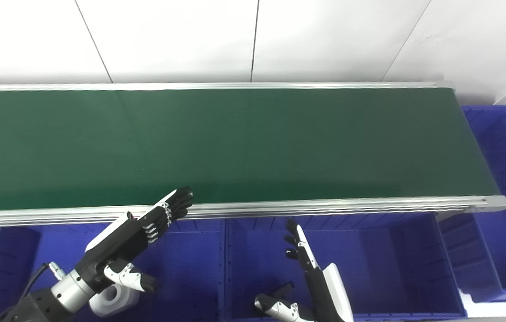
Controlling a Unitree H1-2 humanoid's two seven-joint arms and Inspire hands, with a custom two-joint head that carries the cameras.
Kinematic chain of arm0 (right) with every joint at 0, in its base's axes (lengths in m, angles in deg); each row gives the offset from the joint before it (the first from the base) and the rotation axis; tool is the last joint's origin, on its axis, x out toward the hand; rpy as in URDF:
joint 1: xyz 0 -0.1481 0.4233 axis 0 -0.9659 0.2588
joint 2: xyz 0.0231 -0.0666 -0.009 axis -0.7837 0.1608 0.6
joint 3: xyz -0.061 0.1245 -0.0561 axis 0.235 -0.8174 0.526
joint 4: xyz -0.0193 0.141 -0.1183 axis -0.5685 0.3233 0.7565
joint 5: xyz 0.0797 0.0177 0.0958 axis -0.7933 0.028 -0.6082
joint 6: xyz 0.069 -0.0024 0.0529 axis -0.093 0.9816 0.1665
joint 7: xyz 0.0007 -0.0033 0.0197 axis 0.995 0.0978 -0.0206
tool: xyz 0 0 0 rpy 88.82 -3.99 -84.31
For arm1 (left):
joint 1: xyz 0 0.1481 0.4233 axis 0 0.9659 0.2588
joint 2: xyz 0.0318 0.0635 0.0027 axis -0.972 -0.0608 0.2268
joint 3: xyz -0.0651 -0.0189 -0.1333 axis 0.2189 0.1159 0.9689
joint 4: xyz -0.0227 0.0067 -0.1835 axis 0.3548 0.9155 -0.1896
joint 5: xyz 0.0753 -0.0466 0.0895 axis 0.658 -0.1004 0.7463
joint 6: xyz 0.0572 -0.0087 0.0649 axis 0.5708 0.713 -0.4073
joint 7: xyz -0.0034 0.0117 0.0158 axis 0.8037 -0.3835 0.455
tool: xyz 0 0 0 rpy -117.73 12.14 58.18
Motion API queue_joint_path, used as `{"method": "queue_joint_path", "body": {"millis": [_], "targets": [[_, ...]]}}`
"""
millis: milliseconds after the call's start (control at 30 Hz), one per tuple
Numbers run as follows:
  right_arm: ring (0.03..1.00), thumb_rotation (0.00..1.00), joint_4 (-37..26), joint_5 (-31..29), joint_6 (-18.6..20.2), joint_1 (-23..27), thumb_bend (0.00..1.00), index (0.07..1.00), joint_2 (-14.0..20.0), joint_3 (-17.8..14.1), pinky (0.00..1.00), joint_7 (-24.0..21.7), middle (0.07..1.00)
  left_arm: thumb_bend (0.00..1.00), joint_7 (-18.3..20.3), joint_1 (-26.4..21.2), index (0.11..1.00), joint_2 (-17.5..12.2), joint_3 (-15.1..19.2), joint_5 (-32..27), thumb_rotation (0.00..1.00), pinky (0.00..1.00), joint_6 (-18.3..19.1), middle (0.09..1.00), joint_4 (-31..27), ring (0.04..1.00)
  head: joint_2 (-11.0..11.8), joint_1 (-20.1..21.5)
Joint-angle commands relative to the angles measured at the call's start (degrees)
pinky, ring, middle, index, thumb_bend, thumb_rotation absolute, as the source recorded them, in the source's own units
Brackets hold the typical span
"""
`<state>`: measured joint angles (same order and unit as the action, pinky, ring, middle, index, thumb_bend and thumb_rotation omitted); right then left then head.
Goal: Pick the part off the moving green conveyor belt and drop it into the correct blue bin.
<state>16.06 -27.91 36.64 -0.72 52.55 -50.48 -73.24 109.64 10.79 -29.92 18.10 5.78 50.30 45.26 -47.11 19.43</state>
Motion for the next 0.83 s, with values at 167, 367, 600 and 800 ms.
{"method": "queue_joint_path", "body": {"millis": [167,367,600,800], "targets": [[0.938,0.78,-0.2,-4.5,0.8,3.7,0.86,1.0,2.4,-0.2,0.76,-3.0,0.998,0.92,-2.1,2.6,1.0,0.3,0.3,4.3,0.6,1.0,-4.7,1.0,-0.4,1.0,-0.1,-4.0],[0.945,0.79,2.5,-6.1,-0.4,7.6,0.87,1.0,4.9,-0.7,0.79,-4.1,1.0,0.95,-3.6,4.5,1.0,0.3,-0.5,8.8,0.68,1.0,-2.6,1.0,-1.8,1.0,0.5,-6.2],[0.936,0.81,3.6,-8.1,-0.4,10.2,0.89,1.0,6.8,-0.9,0.75,-5.7,1.0,0.91,-6.9,5.7,1.0,1.9,-0.6,15.0,0.7,1.0,-3.6,1.0,-1.7,1.0,1.2,-7.8],[0.938,0.82,3.2,-8.7,-0.8,10.4,0.9,1.0,7.8,-0.7,0.77,-6.6,1.0,0.93,-13.6,9.0,1.0,5.8,1.1,22.6,0.77,0.99,-2.7,1.0,-5.8,1.0,1.2,-7.6]]}}
